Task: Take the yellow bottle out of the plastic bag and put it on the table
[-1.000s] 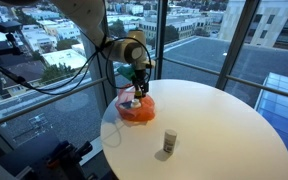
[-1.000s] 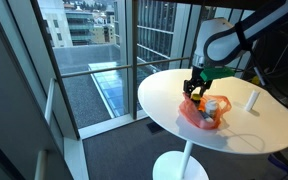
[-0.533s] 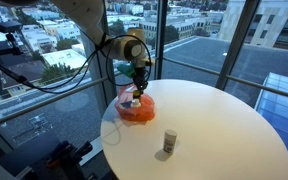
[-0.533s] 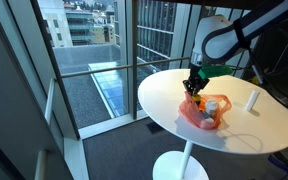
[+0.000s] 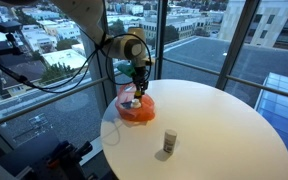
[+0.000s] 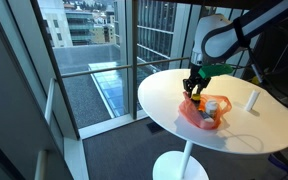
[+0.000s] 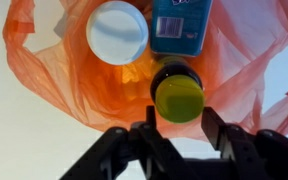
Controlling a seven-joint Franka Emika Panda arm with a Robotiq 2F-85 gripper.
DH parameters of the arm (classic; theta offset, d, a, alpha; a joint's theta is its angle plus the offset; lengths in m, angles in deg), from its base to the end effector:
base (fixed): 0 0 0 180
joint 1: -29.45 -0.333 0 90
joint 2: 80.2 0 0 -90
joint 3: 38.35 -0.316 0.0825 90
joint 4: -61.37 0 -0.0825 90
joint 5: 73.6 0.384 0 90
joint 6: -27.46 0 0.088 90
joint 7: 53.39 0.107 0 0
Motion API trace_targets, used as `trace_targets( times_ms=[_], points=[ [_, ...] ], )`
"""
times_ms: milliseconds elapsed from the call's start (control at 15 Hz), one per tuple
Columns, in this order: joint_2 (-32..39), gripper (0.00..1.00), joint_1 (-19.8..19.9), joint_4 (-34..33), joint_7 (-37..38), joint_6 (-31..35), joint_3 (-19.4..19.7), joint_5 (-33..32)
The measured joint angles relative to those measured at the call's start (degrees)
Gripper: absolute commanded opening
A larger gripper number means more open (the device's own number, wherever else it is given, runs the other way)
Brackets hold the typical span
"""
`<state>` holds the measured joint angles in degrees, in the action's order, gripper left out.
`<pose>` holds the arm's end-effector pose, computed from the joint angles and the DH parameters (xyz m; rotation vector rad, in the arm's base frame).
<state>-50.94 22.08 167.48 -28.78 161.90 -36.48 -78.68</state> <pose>0.6383 0.0614 0.2448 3.0341 -0.4073 0.0072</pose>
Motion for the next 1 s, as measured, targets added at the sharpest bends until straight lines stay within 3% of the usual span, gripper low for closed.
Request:
trace_targets(
  times_ms=[133,667,733,800,1000],
  points=[
    [0.0,0.99,0.0,0.0,0.0,-0.3,0.0,0.0],
    [-0.2,1.0,-0.3,0.0,0.0,-4.2,0.0,0.1],
    [-0.2,0.92,-0.3,0.0,0.0,-4.7,0.0,0.1],
    [-0.2,0.73,-0.3,0.0,0.0,-5.2,0.0,0.1],
    [-0.2,0.49,-0.3,0.0,0.0,-6.1,0.0,0.1]
  ],
)
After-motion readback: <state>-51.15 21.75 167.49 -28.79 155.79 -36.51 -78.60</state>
